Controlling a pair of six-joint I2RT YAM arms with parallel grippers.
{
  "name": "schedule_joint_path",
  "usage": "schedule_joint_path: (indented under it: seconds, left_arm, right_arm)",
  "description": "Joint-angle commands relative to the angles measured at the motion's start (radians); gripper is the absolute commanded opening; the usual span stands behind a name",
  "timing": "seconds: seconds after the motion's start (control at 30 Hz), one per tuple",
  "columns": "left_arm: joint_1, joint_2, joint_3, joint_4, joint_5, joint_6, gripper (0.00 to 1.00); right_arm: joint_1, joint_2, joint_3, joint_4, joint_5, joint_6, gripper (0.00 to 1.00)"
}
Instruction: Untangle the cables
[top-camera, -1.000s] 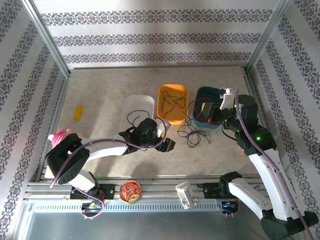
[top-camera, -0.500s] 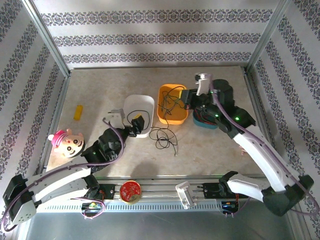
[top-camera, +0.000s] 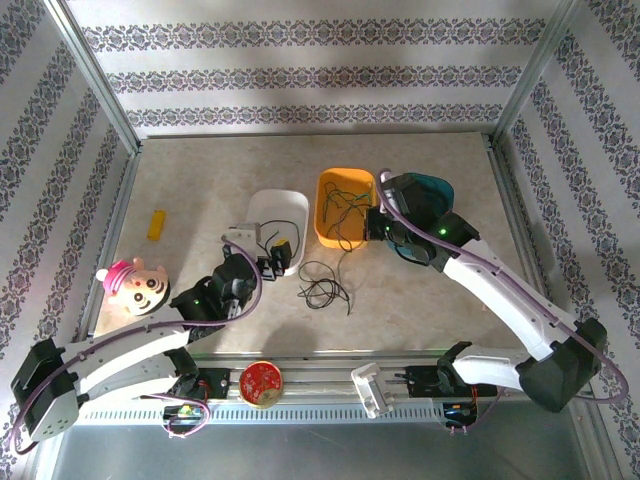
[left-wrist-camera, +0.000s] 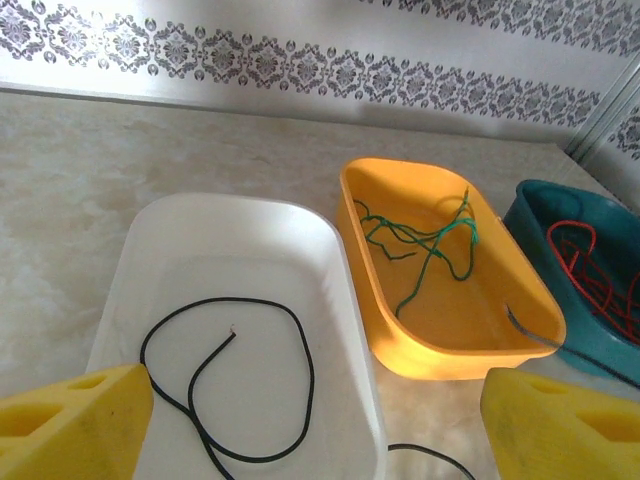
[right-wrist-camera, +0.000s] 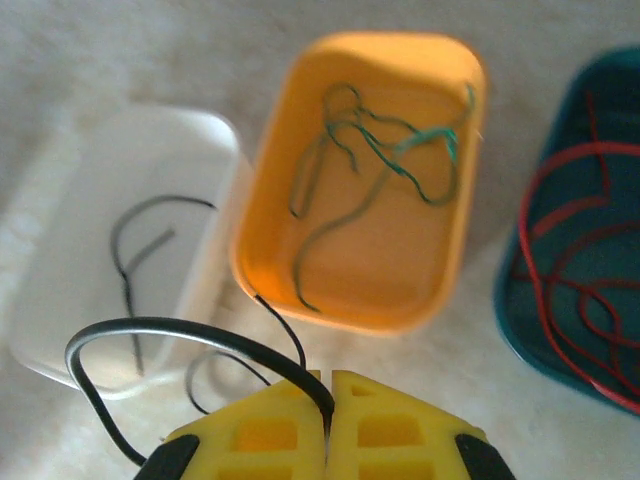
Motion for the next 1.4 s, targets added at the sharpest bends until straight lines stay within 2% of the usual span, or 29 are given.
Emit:
schedule_joint_path:
  seconds: [0.0, 0.17, 0.33, 0.57, 0.67, 0.77, 0.83, 0.93, 0.97, 1.07, 1.23, 1.37]
  left_arm:
    - [-0.004, 0.037, 0.053, 0.003, 0.021, 0.050, 0.85]
    - [-0.004, 0.094, 0.075, 0.029, 0.043, 0.068, 0.85]
    - [-0.004, 0.110, 0.079, 0.037, 0.031, 0.071, 0.86]
    - [-0.004, 0.087, 0.070, -0.031, -0.141, 0.021, 0.86]
    - [-0.004, 0.074, 0.057, -0.033, -0.187, 0.004, 0.86]
    - [-0.004, 0.071, 0.051, -0.022, -0.169, 0.010, 0.86]
    - [-0.004, 0.079, 0.051, 0.003, -0.085, 0.051, 0.86]
    - [-0.004, 0.117, 0.074, 0.023, 0.212, 0.160, 0.84]
    - [-0.004, 0.147, 0.103, -0.015, 0.325, 0.189, 0.84]
    - [-0.017, 0.258, 0.189, -0.153, 0.549, 0.255, 0.84]
    - [-0.059, 0.410, 0.276, -0.276, 0.708, 0.327, 0.84]
    - [-0.090, 0.553, 0.347, -0.346, 0.749, 0.374, 0.84]
  right_arm:
    - [-0.002, -0.050, -0.033, -0.139, 0.094, 0.019, 0.00]
    - [-0.010, -0.078, -0.056, -0.243, 0.117, -0.004, 0.00]
    - [-0.059, -0.124, -0.053, -0.307, 0.028, -0.023, 0.00]
    - [-0.126, -0.154, 0.076, -0.445, -0.115, -0.067, 0.00]
    - [-0.127, -0.125, 0.153, -0.532, -0.108, -0.101, 0.00]
    - [-0.124, -0.109, 0.200, -0.569, -0.054, -0.131, 0.00]
    - [-0.124, -0.097, 0.222, -0.574, -0.038, -0.147, 0.00]
    - [-0.124, -0.074, 0.233, -0.563, -0.041, -0.156, 0.00]
    - [-0.124, -0.067, 0.229, -0.555, -0.039, -0.157, 0.00]
    - [-0.127, -0.059, 0.207, -0.532, -0.036, -0.156, 0.00]
    - [-0.140, -0.065, 0.168, -0.506, -0.061, -0.148, 0.00]
    - [-0.165, -0.084, 0.133, -0.480, -0.095, -0.136, 0.00]
